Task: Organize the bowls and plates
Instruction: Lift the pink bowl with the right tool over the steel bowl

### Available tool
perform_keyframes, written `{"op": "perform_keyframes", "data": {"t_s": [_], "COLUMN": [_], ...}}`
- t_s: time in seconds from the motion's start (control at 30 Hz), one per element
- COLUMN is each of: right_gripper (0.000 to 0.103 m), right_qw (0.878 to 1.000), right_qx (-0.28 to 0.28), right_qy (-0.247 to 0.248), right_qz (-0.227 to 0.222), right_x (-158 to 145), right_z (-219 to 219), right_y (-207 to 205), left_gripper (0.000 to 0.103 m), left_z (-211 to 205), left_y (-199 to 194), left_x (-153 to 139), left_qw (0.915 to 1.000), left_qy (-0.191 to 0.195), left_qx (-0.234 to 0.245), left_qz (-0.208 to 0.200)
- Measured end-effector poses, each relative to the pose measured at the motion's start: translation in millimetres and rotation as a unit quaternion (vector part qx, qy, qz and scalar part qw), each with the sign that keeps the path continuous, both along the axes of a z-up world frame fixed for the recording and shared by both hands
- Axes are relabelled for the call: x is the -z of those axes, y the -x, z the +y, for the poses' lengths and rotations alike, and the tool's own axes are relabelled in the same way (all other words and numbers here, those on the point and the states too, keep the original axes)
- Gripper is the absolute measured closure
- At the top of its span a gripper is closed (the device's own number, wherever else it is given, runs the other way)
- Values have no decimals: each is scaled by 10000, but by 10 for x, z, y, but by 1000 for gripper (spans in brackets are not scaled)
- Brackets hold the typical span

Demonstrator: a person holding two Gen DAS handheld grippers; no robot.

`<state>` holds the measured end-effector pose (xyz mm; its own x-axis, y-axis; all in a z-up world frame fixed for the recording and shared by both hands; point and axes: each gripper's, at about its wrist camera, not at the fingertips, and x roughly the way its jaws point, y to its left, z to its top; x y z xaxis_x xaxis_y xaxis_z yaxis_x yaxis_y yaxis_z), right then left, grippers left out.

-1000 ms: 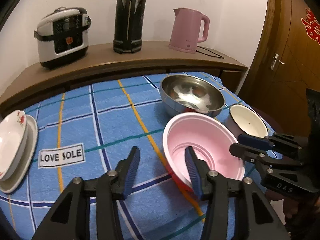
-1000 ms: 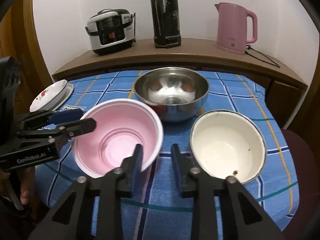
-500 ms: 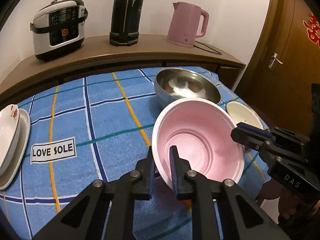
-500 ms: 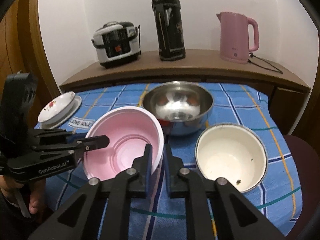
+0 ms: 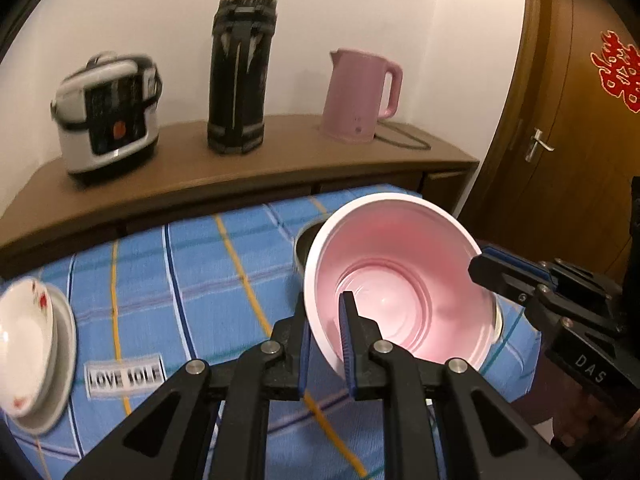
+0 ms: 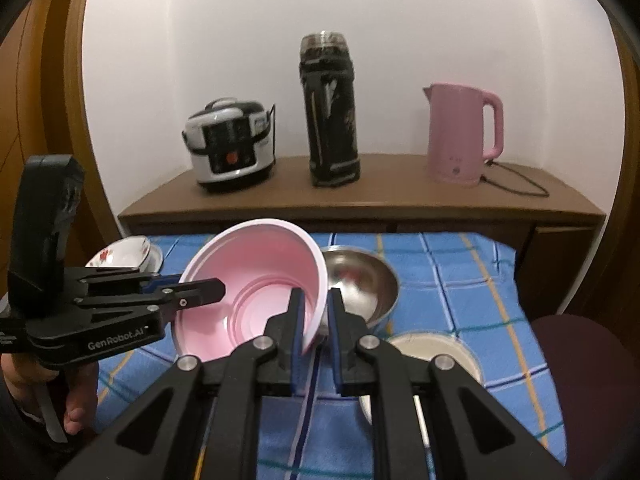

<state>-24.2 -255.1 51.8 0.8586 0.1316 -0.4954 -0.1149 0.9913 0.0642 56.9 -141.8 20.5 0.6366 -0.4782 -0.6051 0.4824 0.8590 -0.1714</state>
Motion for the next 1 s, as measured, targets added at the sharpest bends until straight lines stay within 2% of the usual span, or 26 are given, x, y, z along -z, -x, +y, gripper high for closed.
{"op": "perform_keyframes", "data": {"t_s": [0.2,0.43,0.73,1.0], "right_gripper": [92,91,91,91], "right_qw": [9998,9993,9989,9986], "right_qx": [132,312,460,505], "right_qy": [-12,-27,-59,-3], "right_qz": [-176,-212,90,156], "right_x": [-188,-310,-163,-128], "right_z": [-84,-225,-386,-401], "right_y": [-134,-340,-552,-628], "left_gripper": [88,88,88,88], "left_z": [-82,-207,-343,-352], "left_y": [-170,-428,-676,-717], "left_x": [-233,-358,-197,-151], "left_qw": [9997,9995,9993,9992], "left_qy": [82,225,311,336], "left_qx": [35,86,144,214], "left_qz": [-248,-203,137,94]}}
